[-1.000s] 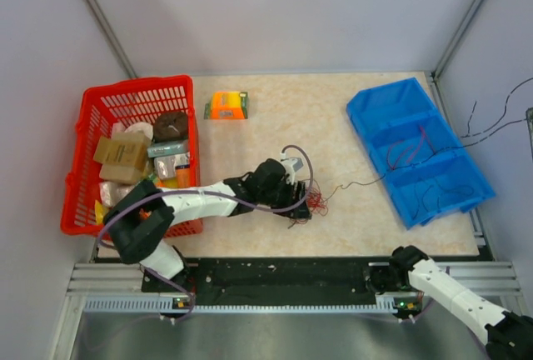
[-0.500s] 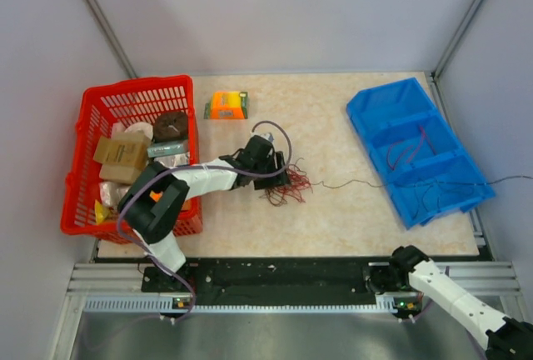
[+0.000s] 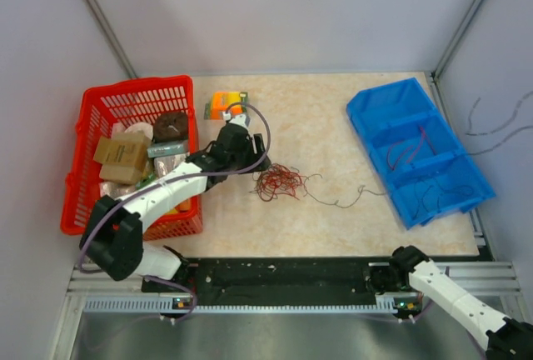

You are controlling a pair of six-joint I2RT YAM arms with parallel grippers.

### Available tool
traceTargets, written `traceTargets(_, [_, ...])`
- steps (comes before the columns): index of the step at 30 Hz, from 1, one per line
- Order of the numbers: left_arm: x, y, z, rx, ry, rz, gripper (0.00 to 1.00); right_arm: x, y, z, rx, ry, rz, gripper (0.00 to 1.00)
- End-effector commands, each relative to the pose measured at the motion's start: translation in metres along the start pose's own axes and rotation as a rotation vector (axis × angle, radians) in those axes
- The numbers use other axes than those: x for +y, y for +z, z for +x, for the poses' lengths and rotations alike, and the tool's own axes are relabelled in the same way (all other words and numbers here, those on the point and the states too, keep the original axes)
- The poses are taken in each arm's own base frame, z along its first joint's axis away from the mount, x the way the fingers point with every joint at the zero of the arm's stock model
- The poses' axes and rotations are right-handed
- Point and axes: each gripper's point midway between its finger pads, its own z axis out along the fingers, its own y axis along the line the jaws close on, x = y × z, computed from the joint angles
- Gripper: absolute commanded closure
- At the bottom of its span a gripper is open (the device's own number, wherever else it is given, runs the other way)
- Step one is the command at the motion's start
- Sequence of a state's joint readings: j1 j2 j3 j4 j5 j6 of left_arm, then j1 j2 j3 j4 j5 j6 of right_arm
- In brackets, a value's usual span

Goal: Untangle the cables

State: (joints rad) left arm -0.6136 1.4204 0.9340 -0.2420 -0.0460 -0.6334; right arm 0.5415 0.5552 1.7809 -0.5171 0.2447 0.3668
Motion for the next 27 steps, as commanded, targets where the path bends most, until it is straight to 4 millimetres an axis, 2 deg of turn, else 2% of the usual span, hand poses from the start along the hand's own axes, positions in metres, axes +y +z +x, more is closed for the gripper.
traceTargets(1, [-0.023, -0.039, -0.023, -0.081, 0.084, 0.138, 0.31, -0.034, 0.029, 0.095, 0.212, -0.054, 0.109, 1.0])
traceTargets(3, [-0.041, -0.059, -0.034, -0.144, 0.124, 0.243, 0.31, -0.036, 0.034, 0.161, 0.381, -0.029, 0.079, 1.0])
traceTargets(5, [-0.059, -0.077, -0.04, -0.172, 0.15, 0.339, 0.3, -0.051, 0.028, 0.232, 0.556, -0.002, 0.1, 1.0])
traceTargets(7, [-0.072, -0.094, -0.044, -0.18, 0.17, 0.4, 0.3, -0.075, 0.004, 0.305, 0.742, 0.014, 0.159, 1.0])
traceTargets(9, [-0.083, -0.109, -0.05, -0.182, 0.196, 0.446, 0.3, -0.097, -0.027, 0.365, 0.908, 0.035, 0.215, 1.0])
traceTargets(12, [-0.098, -0.129, -0.062, -0.185, 0.243, 0.49, 0.28, -0.119, -0.08, 0.437, 1.146, 0.081, 0.269, 1.0])
traceTargets(14, [-0.105, -0.138, -0.073, -0.194, 0.27, 0.495, 0.28, -0.13, -0.105, 0.47, 1.244, 0.09, 0.28, 1.0])
traceTargets(17, [-0.112, -0.15, -0.097, -0.254, 0.287, 0.475, 0.28, -0.148, -0.13, 0.495, 1.323, 0.038, 0.315, 1.0])
traceTargets(22, [-0.115, -0.161, -0.119, -0.328, 0.327, 0.445, 0.28, -0.163, -0.142, 0.52, 1.39, -0.014, 0.351, 1.0])
traceTargets(24, [-0.109, -0.159, -0.119, -0.342, 0.34, 0.417, 0.28, -0.171, -0.143, 0.527, 1.381, -0.011, 0.417, 1.0])
traceTargets(27, [-0.099, -0.156, -0.112, -0.363, 0.373, 0.402, 0.29, -0.195, -0.137, 0.533, 1.309, -0.071, 0.528, 0.99])
